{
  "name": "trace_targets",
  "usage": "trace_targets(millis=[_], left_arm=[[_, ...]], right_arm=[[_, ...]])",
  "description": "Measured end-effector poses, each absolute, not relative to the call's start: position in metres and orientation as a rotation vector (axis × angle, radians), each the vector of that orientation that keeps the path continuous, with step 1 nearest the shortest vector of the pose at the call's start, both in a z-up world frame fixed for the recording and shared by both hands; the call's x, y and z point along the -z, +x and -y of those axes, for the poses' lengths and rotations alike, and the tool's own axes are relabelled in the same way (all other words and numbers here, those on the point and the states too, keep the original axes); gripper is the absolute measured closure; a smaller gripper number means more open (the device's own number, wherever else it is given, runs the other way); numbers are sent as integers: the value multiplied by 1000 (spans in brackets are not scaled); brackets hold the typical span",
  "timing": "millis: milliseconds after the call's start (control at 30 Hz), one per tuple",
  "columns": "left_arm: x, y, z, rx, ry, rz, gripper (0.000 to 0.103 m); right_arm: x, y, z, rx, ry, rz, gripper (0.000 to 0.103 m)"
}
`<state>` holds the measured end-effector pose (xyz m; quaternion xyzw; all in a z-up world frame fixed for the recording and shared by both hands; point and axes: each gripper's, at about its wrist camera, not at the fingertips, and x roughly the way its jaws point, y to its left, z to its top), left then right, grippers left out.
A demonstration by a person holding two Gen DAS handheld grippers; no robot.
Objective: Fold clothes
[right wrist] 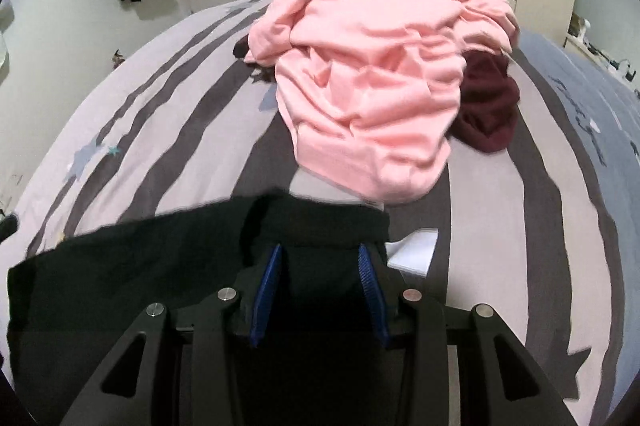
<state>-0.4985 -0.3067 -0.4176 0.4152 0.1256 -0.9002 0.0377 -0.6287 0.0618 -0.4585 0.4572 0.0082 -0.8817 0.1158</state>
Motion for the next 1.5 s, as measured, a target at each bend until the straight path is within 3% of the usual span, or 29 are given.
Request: trace_targets(millis=[300, 433, 700, 733, 767, 867, 1067, 1233, 1500], left_arm=[[447, -435, 332, 2623, 1402, -535, 46], [462, -443, 324, 2667, 1447, -597, 39], [476, -461, 322, 2678, 1409, -698, 28], [475, -461, 320, 2691, 1417, -698, 34], [475, -461, 316, 2712, 1437, -687, 56], [474, -463, 302, 2765, 1505, -633, 83], [454, -462, 289, 2790, 1493, -539, 94], [413, -443, 294, 2840, 1438, -437, 95], [345, -439, 203, 2958, 1445, -371, 95]], right_arm=[[436, -611, -70, 2567, 1328, 34, 66], [410, -561, -77, 2590, 1234, -7, 65], [417, -484, -105, 2631, 1331, 95, 65], [420, -477, -110, 2631, 1353, 120, 65], [423, -470, -115, 2636, 1374, 143, 65], [428, -456, -123, 2643, 1407, 185, 65], [428, -442, -130, 2649, 1415, 232, 65], [418, -435, -138, 2669, 1387, 253, 65], [404, -419, -160, 2684, 1363, 305, 65]])
